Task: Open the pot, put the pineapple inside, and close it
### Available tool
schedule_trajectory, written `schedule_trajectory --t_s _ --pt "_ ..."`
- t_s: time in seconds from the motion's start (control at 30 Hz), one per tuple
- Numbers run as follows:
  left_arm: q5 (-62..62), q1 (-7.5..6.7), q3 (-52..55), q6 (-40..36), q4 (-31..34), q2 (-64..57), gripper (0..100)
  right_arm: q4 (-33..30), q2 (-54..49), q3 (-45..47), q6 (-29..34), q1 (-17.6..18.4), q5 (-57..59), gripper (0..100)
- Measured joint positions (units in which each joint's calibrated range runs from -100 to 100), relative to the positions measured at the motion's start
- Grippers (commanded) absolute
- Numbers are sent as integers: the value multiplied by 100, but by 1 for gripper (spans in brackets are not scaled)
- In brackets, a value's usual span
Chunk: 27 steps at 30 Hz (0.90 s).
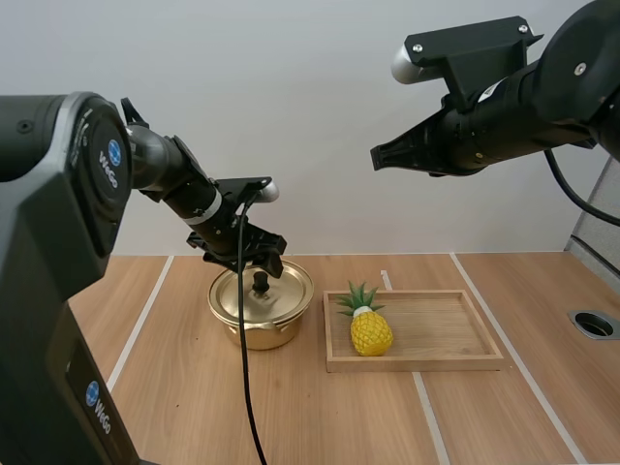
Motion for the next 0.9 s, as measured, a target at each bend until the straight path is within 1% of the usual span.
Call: schedule_trajectory --t_s 0.8,0.87,0.9 --pt "152 0 0 0 25 242 100 0 0 0 0 0 0 0" --pt "152 0 0 0 25 242 79 0 0 0 0 0 0 0" --pt "152 0 0 0 25 242 64 0 0 0 0 0 0 0"
